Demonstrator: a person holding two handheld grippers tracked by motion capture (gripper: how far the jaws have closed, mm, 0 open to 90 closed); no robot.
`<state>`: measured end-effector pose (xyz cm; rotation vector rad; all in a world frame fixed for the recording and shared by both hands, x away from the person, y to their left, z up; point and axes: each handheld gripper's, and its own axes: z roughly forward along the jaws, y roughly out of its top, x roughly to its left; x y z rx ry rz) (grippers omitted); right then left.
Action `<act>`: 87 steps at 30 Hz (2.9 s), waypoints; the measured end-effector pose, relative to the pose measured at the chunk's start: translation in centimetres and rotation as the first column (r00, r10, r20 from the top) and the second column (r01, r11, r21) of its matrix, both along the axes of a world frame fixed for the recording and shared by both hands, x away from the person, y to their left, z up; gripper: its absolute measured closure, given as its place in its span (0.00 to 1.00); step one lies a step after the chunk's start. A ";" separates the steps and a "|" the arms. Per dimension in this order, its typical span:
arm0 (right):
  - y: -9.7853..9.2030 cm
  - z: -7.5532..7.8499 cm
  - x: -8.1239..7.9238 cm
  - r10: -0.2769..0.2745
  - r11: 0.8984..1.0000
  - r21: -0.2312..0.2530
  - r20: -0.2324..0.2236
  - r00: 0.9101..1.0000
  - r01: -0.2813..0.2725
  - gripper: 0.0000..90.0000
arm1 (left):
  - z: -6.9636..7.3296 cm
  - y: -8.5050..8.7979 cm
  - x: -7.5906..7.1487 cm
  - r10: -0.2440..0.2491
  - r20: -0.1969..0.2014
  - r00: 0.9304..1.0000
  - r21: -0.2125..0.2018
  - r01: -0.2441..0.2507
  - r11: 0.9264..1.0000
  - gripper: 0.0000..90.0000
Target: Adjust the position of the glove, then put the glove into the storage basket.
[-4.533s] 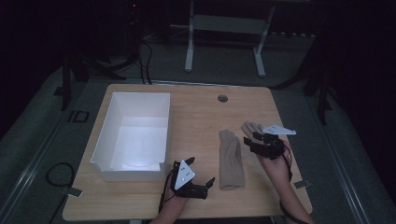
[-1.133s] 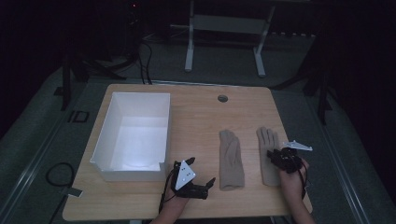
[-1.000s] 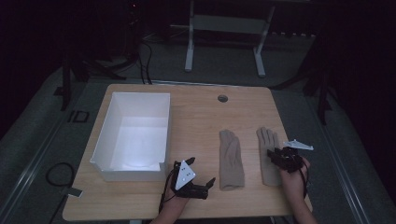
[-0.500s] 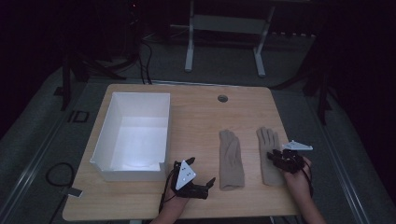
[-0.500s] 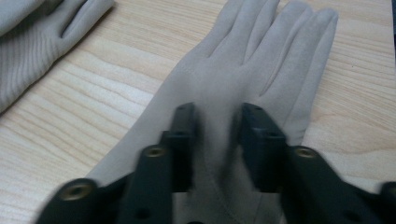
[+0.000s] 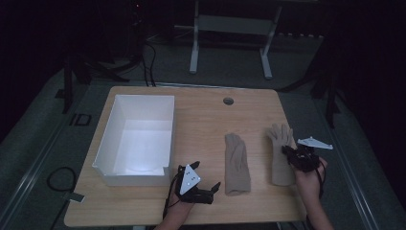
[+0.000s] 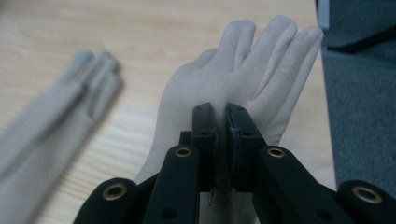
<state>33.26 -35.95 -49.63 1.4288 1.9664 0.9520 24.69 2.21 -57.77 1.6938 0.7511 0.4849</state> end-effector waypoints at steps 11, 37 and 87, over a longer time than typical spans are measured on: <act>5.3 4.5 -1.5 0.027 0.999 0.027 0.091 0.995 -0.030 0.92 | 0.0 0.1 0.1 0.002 -0.006 1.000 -0.014 -0.002 1.000 0.00; 14.3 -0.3 -1.3 0.077 0.996 0.041 -0.038 0.996 -0.075 0.92 | 0.0 0.0 0.0 -0.007 0.004 1.000 -0.001 0.007 1.000 0.00; 6.2 0.0 1.5 0.320 0.945 0.079 -0.015 0.947 -0.318 0.17 | 0.7 -1.9 0.3 -0.108 -0.126 0.986 0.045 0.114 0.992 0.08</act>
